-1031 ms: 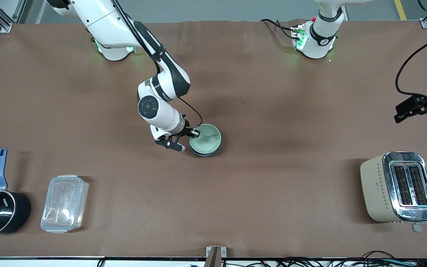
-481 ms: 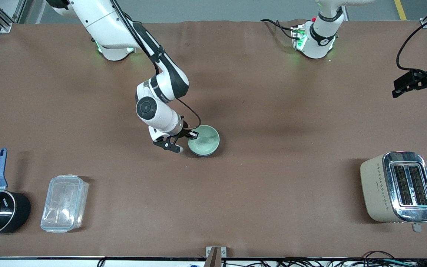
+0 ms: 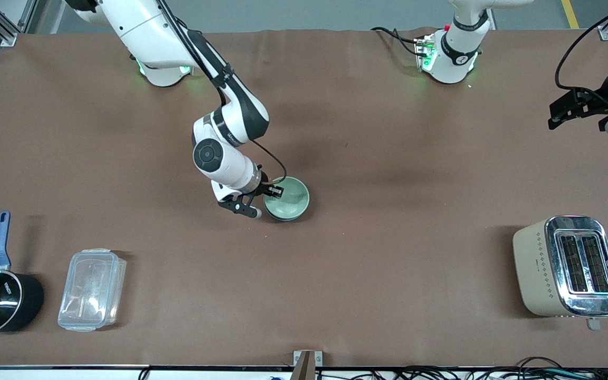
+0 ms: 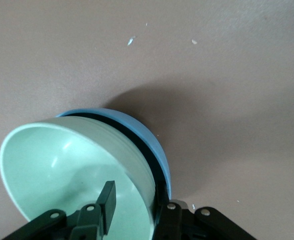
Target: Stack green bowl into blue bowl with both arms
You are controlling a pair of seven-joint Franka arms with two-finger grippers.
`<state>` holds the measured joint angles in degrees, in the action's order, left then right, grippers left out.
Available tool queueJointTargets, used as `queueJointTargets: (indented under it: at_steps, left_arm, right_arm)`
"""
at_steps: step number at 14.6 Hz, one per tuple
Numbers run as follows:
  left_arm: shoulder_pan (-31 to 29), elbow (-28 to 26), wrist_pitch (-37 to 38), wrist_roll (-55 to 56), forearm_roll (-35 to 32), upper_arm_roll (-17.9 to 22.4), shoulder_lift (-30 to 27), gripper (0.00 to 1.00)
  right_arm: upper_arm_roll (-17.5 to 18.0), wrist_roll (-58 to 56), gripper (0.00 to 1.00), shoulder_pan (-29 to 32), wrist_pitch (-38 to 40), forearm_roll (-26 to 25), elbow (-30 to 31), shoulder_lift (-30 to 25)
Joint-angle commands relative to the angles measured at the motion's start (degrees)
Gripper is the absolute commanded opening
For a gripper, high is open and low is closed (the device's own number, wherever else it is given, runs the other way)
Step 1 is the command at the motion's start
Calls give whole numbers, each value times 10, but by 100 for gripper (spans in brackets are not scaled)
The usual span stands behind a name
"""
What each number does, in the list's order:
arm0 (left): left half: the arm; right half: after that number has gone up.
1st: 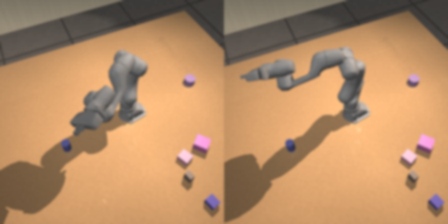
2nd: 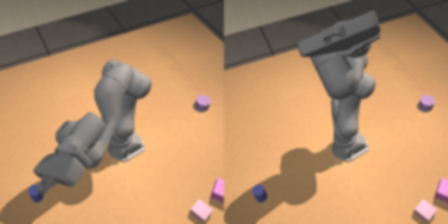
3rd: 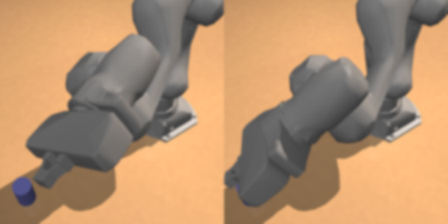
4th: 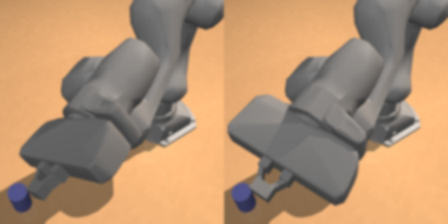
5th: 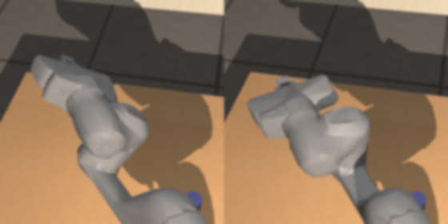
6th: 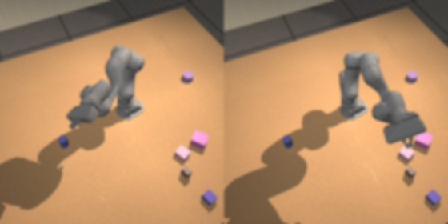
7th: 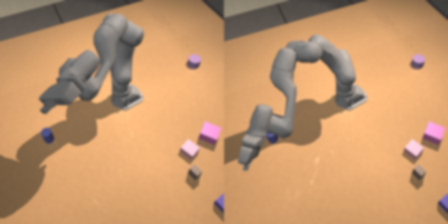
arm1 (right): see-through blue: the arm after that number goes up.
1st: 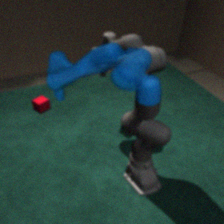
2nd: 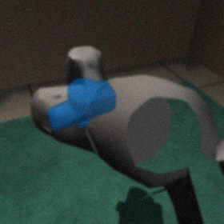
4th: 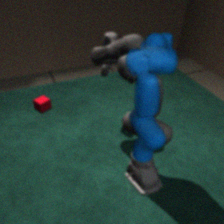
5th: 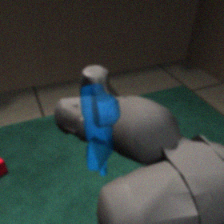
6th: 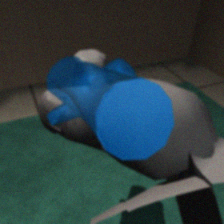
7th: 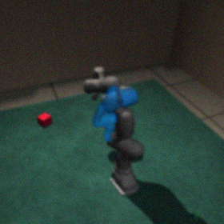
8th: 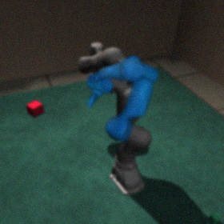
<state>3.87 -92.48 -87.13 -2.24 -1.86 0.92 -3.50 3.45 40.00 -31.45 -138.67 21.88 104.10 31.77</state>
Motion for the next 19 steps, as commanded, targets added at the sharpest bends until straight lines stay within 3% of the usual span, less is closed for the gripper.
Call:
queueJointTargets:
  at_steps: [1,3,5,8,11,13,15,19]
  left_arm:
    - [3,-11,-13,7,13,-13,-9,100]
    - [4,-11,-18,8,15,-17,-9,100]
    - [4,-9,-18,15,16,-22,-9,100]
    - [3,-9,-19,21,13,-23,-6,100]
    - [3,-2,-21,21,11,-24,1,100]
    - [3,-1,-21,21,10,-24,2,100]
    - [2,-1,-16,20,9,-24,1,100]
    - [3,0,-13,19,8,-25,1,100]
  right_arm:
    - [1,2,40,11,38,11,-5,-27]
    - [1,1,42,24,78,10,-19,-33]
    - [1,0,53,39,107,10,-27,-48]
    - [0,-10,60,74,139,2,-26,-91]
    - [-5,-61,72,143,168,-10,-21,-141]
    - [-5,-77,85,203,195,-59,-21,-172]
    - [-5,-107,89,238,206,-119,-21,-198]
    - [-5,-206,100,332,291,-174,-22,-275]
